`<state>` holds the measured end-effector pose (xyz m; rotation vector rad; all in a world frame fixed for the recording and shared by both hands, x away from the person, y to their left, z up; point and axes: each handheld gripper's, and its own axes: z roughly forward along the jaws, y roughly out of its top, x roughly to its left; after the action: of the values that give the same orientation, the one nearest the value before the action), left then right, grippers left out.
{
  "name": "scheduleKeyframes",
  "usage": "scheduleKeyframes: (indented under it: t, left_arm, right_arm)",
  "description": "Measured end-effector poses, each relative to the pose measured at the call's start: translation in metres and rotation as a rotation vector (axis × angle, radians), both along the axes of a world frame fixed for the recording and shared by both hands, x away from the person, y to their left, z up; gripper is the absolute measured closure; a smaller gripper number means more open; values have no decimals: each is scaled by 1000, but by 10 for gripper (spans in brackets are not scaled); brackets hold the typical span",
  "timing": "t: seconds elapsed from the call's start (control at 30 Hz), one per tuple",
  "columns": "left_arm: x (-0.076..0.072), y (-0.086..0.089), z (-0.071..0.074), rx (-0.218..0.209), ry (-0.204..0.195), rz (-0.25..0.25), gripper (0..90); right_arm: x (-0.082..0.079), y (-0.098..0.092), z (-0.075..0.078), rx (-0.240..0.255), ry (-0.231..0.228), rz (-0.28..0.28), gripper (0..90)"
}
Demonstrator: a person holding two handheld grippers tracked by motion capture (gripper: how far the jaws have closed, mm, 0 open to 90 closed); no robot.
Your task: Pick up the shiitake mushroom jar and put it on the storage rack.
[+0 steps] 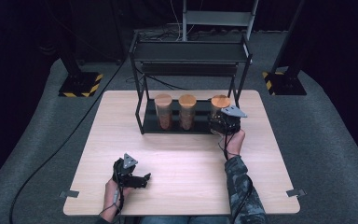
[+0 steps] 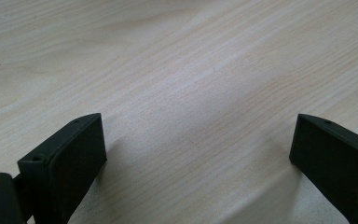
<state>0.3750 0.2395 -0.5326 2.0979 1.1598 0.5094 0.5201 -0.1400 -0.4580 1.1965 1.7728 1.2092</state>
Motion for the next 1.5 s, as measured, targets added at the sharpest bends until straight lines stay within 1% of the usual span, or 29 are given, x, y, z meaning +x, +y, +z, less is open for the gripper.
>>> scheduleKeyframes:
  t: [0.43, 0.8, 0.9, 1.33, 1.5]
  left_arm:
    - [0, 0, 0, 0, 0, 0, 28]
    - [0, 0, 0, -1, 0, -1, 28]
    - [0, 0, 0, 0, 0, -1, 28]
    - [0, 0, 0, -1, 0, 0, 28]
    - [0, 0, 0, -1, 0, -1, 29]
  right_arm:
    - [7, 2, 1, 4, 1, -5, 249]
    - [12, 5, 0, -10, 6, -9, 249]
    - [13, 6, 0, -5, 9, -8, 248]
    - [18, 10, 0, -22, 4, -6, 248]
    - [20, 11, 0, -31, 8, -6, 248]
